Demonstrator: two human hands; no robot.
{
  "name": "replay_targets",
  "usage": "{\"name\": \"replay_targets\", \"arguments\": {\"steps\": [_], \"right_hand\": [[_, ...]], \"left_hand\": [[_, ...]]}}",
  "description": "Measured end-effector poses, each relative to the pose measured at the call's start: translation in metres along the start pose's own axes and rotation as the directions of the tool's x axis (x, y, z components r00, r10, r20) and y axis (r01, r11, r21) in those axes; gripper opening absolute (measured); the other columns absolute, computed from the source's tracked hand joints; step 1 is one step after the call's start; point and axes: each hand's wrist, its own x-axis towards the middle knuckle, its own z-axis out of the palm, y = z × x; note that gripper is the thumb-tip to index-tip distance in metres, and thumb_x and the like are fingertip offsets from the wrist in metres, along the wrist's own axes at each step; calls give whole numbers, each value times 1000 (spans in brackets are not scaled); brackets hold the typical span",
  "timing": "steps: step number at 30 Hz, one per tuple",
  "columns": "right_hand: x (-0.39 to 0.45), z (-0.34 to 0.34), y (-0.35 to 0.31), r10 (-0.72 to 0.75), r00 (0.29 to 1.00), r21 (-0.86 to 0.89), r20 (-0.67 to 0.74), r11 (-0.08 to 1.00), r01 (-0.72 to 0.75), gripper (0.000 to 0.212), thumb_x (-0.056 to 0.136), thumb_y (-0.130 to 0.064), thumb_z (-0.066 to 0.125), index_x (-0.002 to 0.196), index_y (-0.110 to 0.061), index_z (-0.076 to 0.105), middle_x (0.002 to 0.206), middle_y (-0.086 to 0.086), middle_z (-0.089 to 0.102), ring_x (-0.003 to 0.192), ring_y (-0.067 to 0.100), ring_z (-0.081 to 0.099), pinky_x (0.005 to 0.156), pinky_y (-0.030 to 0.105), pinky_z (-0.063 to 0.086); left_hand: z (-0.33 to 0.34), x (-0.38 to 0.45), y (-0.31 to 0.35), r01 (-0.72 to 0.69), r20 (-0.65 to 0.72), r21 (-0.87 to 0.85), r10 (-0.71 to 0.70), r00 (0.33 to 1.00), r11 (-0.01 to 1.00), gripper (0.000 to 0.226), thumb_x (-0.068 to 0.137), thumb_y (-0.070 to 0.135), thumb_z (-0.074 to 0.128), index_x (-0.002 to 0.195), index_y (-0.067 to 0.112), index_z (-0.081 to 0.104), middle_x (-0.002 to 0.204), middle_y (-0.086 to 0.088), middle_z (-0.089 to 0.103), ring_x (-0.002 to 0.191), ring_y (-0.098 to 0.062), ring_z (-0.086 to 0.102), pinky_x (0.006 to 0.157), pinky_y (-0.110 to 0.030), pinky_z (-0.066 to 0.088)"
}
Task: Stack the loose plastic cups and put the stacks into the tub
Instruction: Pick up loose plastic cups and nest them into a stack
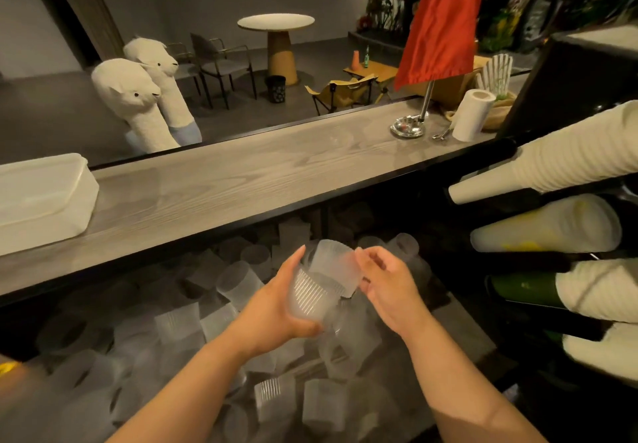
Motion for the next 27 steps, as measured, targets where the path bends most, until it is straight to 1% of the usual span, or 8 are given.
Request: {"name": "replay_targets", "arguments": {"steps": [5,7,11,15,17,20,22,27], "right_hand": [[-15,37,-6,-54,998,-217,-22,975,48,29,93,-40,60,93,-12,64,93,15,64,88,30,60,85,55,51],[-23,52,-4,-86,996,-275,-31,958,75,24,92,-36,62,93,-12,66,91,12,66,87,25,62,84,47,53],[-41,81,8,-137,990,-383,41,913,142,11,95,-33,59,94,-24,66,89,-13,67,85,-3,60,76,15,46],[-52,84,25,-26,991,-440,129,894,81,29,98,-45,46,112,-27,65,119,-14,64,112,-6,56,95,14,43],[-52,79,26,20,992,-387,128,922,31,31,100,-44,43,115,-27,64,119,-10,65,114,-1,57,99,20,44],[-42,65,29,12,999,-285,-44,958,-24,31,102,-39,41,106,-24,67,109,-6,69,107,7,62,97,26,47],[-28,47,36,5,975,-361,-222,928,-87,30,101,-41,42,104,-24,66,105,-6,69,104,11,63,94,31,50],[7,-17,53,23,914,-678,-405,663,-317,33,98,-24,51,131,-19,54,122,3,60,105,21,57,82,30,45]], "left_hand": [[-15,-15,-4,-70,-5,-40,70,998,997,121,67,36,87,147,57,-1,122,25,44,101,-6,56,81,-17,48],[-23,-24,-10,-60,-15,-50,59,998,997,122,69,36,87,149,55,-3,124,21,45,97,-5,57,80,-18,49],[-32,-34,-20,-56,-49,-57,54,997,997,116,73,31,84,152,50,1,123,22,40,85,6,57,70,-7,45],[-31,-38,-26,-76,-37,-25,75,996,997,110,69,32,84,147,55,10,115,18,51,78,-3,61,68,-16,51],[-29,-38,-27,-65,-23,-9,65,998,998,105,68,33,85,144,55,15,118,10,53,85,-10,62,71,-20,53],[-26,-35,-28,-52,-17,7,52,999,999,99,69,34,84,141,52,20,125,6,50,101,-12,57,83,-25,50],[-26,-32,-28,-46,-22,6,46,999,999,97,70,33,84,140,52,20,123,8,47,103,-11,53,82,-24,47],[-22,-20,-27,-21,-52,23,22,998,1000,98,71,35,84,139,54,16,121,11,43,97,-7,49,75,-11,40]]}}
